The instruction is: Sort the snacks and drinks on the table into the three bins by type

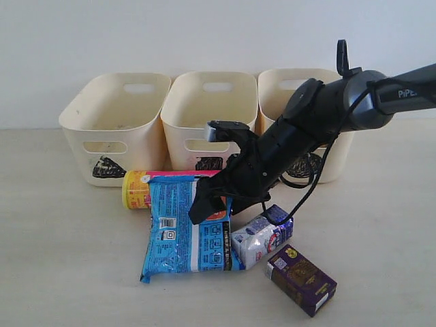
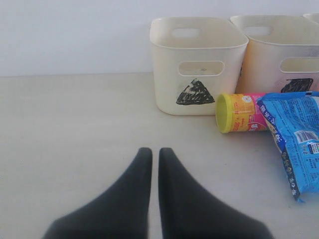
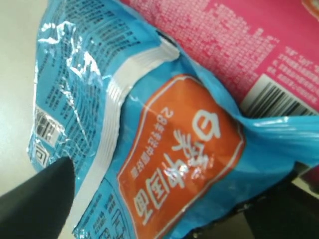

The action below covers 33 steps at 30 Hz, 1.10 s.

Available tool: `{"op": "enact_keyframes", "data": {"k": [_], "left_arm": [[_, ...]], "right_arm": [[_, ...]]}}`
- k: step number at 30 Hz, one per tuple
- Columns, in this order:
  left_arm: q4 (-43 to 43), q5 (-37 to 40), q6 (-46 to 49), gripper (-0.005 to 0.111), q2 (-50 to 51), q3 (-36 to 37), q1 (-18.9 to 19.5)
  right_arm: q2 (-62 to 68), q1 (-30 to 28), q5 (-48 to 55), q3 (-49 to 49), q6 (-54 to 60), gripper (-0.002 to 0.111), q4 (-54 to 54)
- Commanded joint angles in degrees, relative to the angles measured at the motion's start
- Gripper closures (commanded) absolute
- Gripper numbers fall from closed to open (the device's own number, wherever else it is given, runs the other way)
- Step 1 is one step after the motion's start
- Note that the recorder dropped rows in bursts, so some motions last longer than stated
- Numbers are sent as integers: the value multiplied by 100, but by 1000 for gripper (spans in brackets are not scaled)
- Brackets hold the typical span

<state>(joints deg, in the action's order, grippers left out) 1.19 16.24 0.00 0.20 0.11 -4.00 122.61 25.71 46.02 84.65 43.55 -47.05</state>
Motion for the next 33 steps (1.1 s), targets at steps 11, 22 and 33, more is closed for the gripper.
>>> {"op": "enact_keyframes", "data": {"k": [11, 22, 33], "left_arm": [[-13, -35, -41, 103, -20, -11, 16], [-13, -35, -41, 103, -20, -11, 16], [-13, -35, -41, 103, -20, -11, 16]], "right_arm": [[-15, 13, -118, 2, 98, 29, -34], [-795, 13, -535, 222, -692, 29, 1706], [-1671, 1608, 643, -352, 974, 90, 1569]]}}
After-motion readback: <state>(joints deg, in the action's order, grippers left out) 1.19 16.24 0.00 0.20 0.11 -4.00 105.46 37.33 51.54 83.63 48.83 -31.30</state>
